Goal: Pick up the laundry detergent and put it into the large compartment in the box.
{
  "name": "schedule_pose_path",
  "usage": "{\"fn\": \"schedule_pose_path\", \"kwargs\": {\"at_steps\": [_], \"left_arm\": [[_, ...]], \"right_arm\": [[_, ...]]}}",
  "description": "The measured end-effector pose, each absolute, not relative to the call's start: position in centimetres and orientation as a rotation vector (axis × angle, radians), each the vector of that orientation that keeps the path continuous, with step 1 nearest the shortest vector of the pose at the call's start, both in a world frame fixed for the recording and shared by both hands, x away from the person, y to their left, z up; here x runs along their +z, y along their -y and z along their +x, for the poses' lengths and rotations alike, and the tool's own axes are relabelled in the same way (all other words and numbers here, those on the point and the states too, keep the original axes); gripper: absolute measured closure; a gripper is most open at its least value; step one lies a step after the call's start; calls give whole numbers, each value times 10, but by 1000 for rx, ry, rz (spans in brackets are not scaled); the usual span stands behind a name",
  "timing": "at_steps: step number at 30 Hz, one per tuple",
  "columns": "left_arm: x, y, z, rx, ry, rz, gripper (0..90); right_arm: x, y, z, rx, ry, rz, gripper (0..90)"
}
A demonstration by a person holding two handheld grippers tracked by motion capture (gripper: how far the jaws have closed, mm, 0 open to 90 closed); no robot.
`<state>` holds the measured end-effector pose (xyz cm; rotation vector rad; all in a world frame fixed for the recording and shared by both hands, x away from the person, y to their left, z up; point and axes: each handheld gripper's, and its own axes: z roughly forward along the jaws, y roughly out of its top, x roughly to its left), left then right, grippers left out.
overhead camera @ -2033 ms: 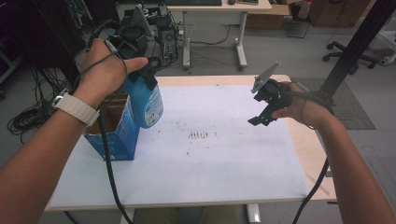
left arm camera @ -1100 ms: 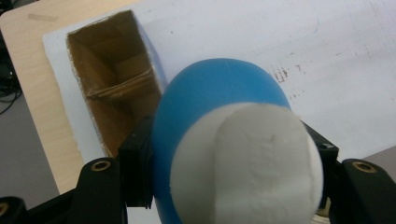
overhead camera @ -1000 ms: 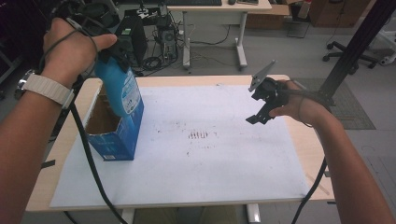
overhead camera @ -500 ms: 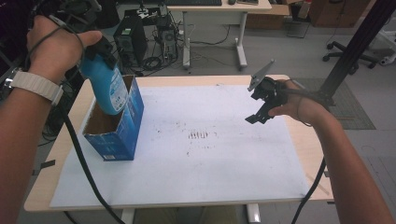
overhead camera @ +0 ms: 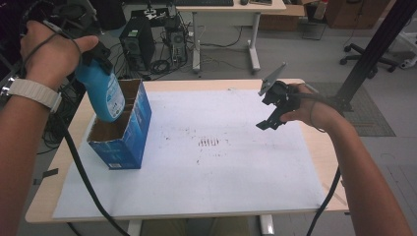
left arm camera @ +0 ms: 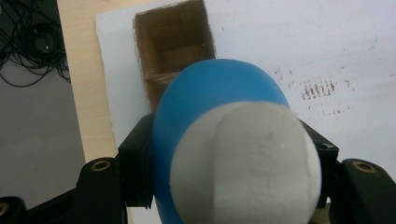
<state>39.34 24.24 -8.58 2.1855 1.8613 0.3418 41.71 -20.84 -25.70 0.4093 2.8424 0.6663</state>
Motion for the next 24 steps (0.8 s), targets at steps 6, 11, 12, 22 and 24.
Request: {"fn": "schedule_pose_path", "kwargs": {"at_steps": [6,11,12,22,24], "left_arm": [[-94,-249,395,330,-1876,2169,373],[-101,-253,397,328,-1886,2167,372],[-103,-253,397,329,-1887,2166,372],[-122,-260,401,305,-1895,2154,372],[-126,-259,403,305,-1894,2159,372]], "right_arm": [[-258,208,417,670,-2844,411,87],[-258,208,418,667,-2846,415,86],[-258,209,418,669,-2845,415,87],[-260,209,419,665,-2848,427,87],[-260,210,419,664,-2849,430,86]]}}
